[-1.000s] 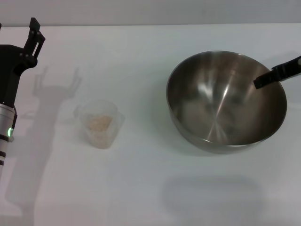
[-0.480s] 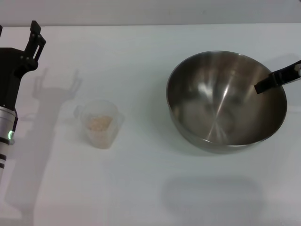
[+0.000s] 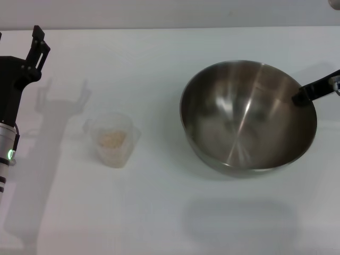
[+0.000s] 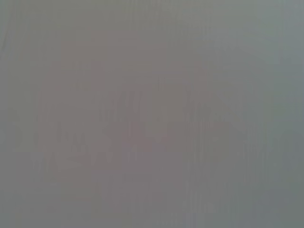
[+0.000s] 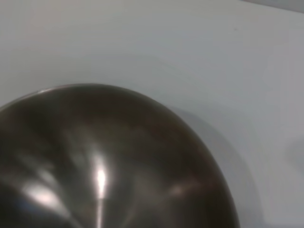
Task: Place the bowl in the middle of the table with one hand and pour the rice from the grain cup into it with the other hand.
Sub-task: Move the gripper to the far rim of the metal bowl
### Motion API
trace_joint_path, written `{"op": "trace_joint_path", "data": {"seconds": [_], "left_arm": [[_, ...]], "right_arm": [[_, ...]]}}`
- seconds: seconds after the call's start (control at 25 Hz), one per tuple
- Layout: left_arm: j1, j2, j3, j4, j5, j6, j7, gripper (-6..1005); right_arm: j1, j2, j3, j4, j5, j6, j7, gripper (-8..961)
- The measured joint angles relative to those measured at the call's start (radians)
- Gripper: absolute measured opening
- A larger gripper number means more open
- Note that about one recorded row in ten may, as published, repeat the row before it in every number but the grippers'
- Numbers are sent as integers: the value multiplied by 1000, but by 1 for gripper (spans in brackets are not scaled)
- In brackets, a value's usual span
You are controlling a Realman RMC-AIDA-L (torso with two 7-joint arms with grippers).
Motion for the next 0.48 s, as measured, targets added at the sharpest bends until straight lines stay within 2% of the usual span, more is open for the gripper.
{"op": "trace_joint_path", "data": {"seconds": [0.2, 0.32, 0.48], "left_arm": [[0, 0, 0, -1, 1, 2, 0, 870], [0, 0, 0, -3, 2, 3, -1, 870], [-1, 0, 0, -6, 2, 3, -1, 870]], "right_arm": [[-11, 8, 1, -38, 0, 0, 0, 51], [-30, 19, 7, -108, 7, 0, 0, 44], [-42, 23, 4, -153, 25, -5, 0, 33]]}}
